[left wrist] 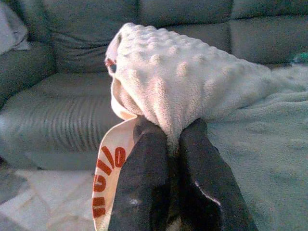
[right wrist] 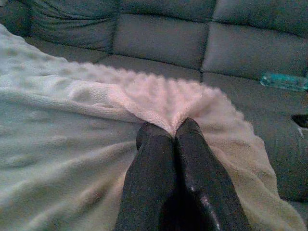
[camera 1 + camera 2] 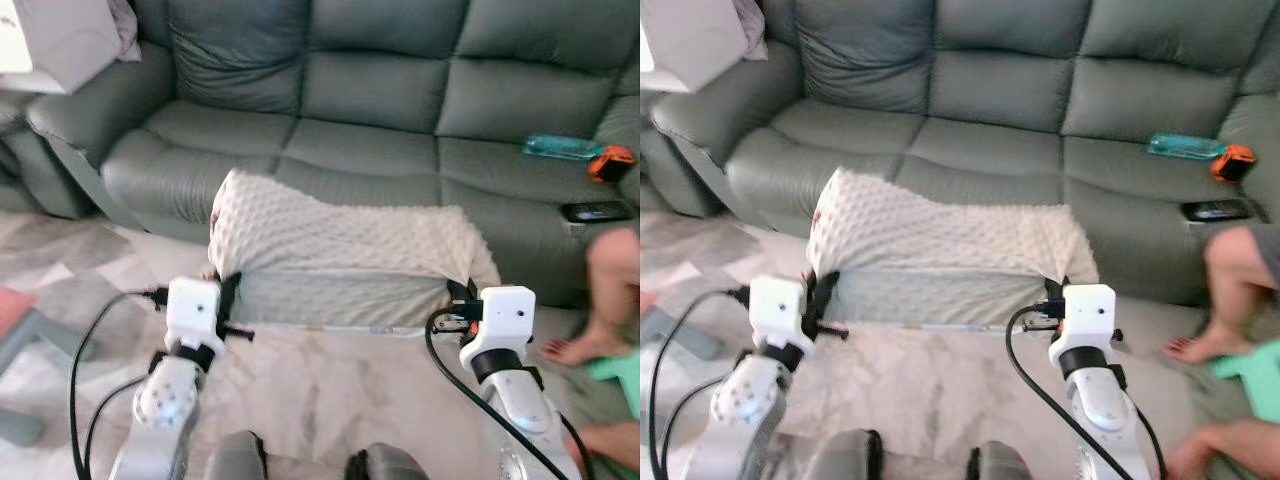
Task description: Move the pillow to the sofa
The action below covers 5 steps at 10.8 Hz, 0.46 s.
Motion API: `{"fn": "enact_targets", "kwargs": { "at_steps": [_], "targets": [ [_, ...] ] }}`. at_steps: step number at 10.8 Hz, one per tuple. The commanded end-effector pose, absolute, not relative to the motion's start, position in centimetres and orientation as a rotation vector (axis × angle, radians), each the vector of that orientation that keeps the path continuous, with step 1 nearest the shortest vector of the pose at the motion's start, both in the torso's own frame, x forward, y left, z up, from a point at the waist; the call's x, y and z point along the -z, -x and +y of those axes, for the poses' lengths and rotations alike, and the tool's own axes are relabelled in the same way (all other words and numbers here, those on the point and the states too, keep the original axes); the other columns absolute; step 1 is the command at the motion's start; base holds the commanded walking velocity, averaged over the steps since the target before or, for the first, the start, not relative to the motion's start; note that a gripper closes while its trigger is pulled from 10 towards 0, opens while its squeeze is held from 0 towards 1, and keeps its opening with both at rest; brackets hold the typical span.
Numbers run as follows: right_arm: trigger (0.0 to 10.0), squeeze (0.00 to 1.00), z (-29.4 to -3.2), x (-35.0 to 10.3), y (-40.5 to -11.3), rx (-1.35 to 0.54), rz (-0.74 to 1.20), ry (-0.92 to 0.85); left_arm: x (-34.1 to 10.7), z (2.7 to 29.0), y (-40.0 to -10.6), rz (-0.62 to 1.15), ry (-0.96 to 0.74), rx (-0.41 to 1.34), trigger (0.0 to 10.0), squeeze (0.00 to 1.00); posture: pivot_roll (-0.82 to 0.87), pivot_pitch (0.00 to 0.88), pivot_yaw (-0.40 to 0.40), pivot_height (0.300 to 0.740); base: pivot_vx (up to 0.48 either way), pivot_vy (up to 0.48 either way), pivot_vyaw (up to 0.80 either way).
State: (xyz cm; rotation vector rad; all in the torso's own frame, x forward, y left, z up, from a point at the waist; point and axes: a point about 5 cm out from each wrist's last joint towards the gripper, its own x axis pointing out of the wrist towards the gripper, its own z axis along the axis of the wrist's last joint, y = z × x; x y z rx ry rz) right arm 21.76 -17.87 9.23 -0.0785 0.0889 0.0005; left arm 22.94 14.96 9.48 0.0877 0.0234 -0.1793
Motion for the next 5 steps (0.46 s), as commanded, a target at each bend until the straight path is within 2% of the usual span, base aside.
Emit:
{"fn": "enact_targets", "kwargs": {
  "at_steps": [1,5],
  "targets": [
    [10.0,0.0,-18.87,-9.6,-21.56,0.059,0.081,0.088,-10.07,15.56,-23.17,0.001,-0.099,0.164,10.0,0.0,0.0,0.1,-0.016,0.74,0.0,0.0,0.0],
    [10.0,0.0,-18.5,-9.62,-21.86,0.052,0.083,0.079,-10.17,15.12,-23.3,-0.001,-0.093,0.187,10.0,0.0,0.0,0.109,-0.012,0.74,0.272,0.0,0.0]
  ]
}}
